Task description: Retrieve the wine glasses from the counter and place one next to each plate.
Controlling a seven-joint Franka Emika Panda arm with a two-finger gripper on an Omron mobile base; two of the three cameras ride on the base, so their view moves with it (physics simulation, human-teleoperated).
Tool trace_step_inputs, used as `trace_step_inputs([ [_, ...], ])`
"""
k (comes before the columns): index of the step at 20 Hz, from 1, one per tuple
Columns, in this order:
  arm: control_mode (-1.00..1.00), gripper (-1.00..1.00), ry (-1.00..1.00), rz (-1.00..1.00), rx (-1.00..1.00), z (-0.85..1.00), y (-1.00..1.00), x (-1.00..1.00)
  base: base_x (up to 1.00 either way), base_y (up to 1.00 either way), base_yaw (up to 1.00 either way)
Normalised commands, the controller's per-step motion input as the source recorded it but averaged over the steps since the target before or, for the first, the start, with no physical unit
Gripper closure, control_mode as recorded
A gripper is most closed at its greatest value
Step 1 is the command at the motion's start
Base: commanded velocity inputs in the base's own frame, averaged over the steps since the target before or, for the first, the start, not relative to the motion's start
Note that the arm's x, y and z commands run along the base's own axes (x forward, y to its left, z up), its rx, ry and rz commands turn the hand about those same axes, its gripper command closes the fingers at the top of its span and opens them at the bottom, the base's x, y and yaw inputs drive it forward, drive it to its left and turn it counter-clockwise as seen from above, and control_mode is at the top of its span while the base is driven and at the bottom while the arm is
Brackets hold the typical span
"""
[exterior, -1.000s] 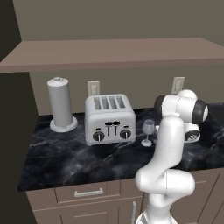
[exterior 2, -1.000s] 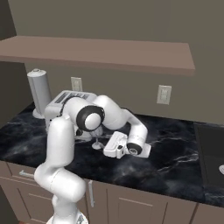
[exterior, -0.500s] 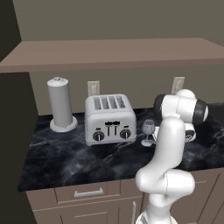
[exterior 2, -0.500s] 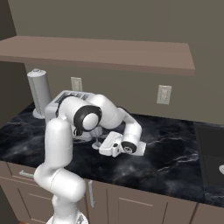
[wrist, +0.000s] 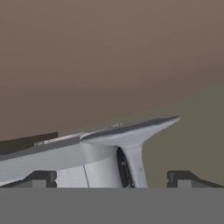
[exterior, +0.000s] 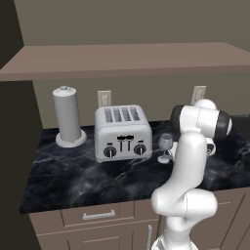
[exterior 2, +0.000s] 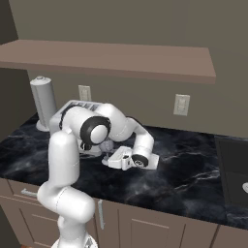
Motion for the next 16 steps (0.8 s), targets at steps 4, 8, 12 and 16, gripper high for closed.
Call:
trace_step_inputs([
  [4, -1.0, -1.0, 0.02, 0.0, 0.0, 0.0, 0.26, 0.0, 0.0, 0.0, 0.0],
  [8, -1.0, -1.0, 0.01, 0.0, 0.0, 0.0, 0.17, 0.0, 0.0, 0.0, 0.0],
  [12, -1.0, 1.0, 0.0, 0.0, 0.0, 0.0, 0.02, 0.0, 0.0, 0.0, 0.0],
  [16, -1.0, 1.0, -0.04, 0.0, 0.02, 0.04, -0.19, -0.03, 0.0, 0.0, 0.0],
])
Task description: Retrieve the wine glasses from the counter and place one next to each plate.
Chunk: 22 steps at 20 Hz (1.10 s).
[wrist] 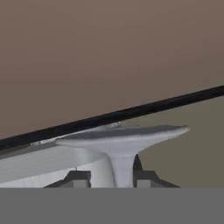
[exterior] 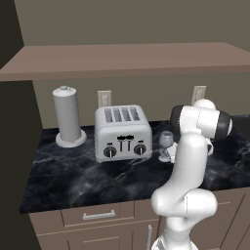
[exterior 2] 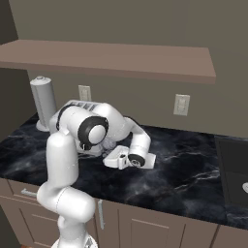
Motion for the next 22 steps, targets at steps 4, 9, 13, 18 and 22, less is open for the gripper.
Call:
trace_step_inputs([
  [4, -1.0, 1.0, -0.11, 0.0, 0.0, 0.2, -0.01, -0.16, 0.0, 0.0, 0.0],
  [9, -1.0, 1.0, -0.23, 0.0, 0.0, 0.43, 0.0, -0.37, 0.0, 0.0, 0.0],
  [13, -1.0, 1.0, -0.34, 0.0, 0.0, 0.96, 0.0, -0.58, 0.0, 0.0, 0.0],
  [18, -1.0, 1.0, -0.19, 0.0, -0.02, 1.0, 0.0, -0.61, 0.0, 0.0, 0.0],
  [22, -1.0, 1.0, -0.07, 0.0, -0.07, 0.96, 0.0, -0.82, 0.0, 0.0, 0.0],
])
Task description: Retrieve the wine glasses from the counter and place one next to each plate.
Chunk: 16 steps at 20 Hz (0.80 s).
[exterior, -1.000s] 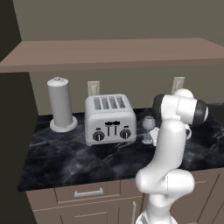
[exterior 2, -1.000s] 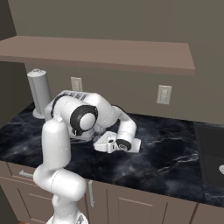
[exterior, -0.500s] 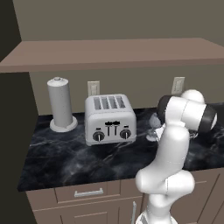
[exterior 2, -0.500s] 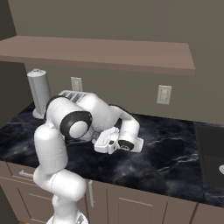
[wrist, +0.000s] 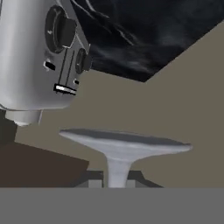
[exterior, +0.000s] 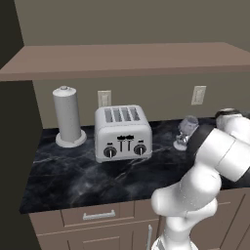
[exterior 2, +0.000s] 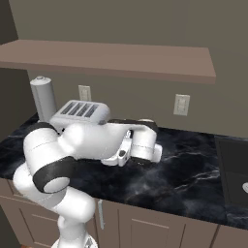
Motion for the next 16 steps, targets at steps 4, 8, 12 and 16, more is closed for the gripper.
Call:
trace_step_inputs([
  [4, -1.0, 1.0, -0.01, 0.0, -0.1, 0.88, 0.01, -0.91, 0.0, 0.0, 0.0],
  [8, -1.0, 1.0, 0.0, -0.03, -0.16, 0.87, 0.08, -0.89, 0.0, 0.0, 0.0],
  [12, -1.0, 1.0, -0.03, -0.02, -0.12, 0.64, 0.0, -0.76, 0.0, 0.0, 0.0],
  [16, -1.0, 1.0, -0.29, 0.0, -0.01, 0.3, 0.01, -0.76, 0.0, 0.0, 0.0],
])
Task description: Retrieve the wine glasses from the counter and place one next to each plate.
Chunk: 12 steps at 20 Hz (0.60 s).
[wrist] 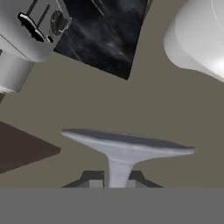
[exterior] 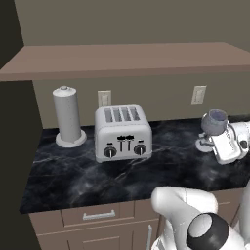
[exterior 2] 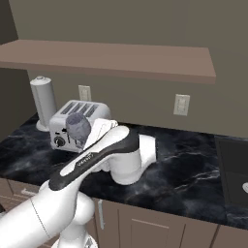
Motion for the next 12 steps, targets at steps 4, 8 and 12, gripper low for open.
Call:
trace_step_inputs([
  [4, -1.0, 1.0, -0.24, 0.0, 0.0, 0.29, 0.01, -0.35, 0.0, 0.0, 0.0],
  [8, -1.0, 1.0, -0.12, 0.0, 0.0, 0.33, 0.0, -0.24, 0.0, 0.0, 0.0],
  [12, 1.0, 1.0, 0.0, 0.0, 0.0, 0.05, 0.0, -0.04, -0.16, -0.1, -0.09],
])
